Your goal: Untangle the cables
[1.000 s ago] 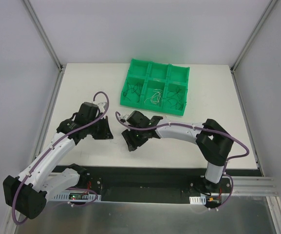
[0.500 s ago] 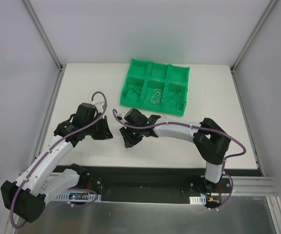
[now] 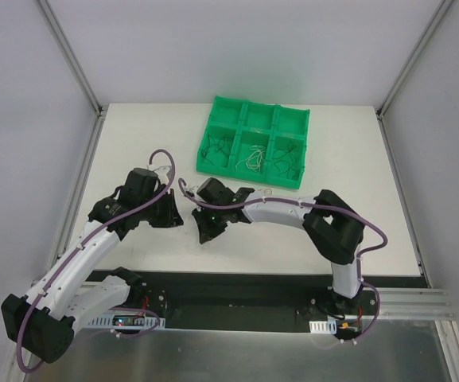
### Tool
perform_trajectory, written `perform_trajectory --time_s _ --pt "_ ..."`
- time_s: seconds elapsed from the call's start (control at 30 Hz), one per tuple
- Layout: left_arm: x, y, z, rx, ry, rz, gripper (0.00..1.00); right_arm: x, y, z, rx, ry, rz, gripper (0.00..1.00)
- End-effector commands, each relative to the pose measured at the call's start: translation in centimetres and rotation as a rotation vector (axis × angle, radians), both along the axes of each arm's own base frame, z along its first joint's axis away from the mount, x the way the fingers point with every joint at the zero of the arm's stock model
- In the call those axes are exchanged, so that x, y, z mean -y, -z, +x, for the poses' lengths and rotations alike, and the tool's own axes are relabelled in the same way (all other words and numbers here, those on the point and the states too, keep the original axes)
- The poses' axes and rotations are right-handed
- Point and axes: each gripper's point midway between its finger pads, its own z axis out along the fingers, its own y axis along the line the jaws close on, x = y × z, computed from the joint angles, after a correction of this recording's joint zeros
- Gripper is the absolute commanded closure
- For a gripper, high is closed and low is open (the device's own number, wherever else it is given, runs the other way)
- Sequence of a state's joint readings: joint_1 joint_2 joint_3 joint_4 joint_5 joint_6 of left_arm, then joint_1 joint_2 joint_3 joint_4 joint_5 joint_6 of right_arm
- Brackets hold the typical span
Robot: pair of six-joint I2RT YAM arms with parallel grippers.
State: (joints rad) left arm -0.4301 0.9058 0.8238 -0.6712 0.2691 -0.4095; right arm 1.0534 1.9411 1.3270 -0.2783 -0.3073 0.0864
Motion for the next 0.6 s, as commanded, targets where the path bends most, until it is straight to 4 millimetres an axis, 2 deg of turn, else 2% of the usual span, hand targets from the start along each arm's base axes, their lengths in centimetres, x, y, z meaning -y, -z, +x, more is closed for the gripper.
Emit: perform_trajectory --time_s 0.0,0.13,0.3,0.43,0.57 --pt "-1.9 -0.7 1.5 0.057 -0.122 0.065 1.00 -1.1 -5.7 1.5 -0.073 0.064 0.223 1.00" --pt "-3.9 0.5 2.2 0.044 -0.257 0.135 1.00 0.4 -11.5 3.2 -0.175 0.150 0.501 1.00" --pt "-3.6 2.7 2.2 -0.055 -0.254 0.175 1.00 2.1 -20.2 4.7 -0.180 0.184 0.772 1.00" --pt "-2.7 5.1 1.3 -0.182 -0.212 0.186 1.00 4.0 -25.1 7.4 -0.118 0.280 0.905 1.00" --pt "-2.8 7.4 0.4 -0.275 -0.185 0.224 1.00 6.3 -28.8 10.6 -0.095 0.401 1.031 1.00"
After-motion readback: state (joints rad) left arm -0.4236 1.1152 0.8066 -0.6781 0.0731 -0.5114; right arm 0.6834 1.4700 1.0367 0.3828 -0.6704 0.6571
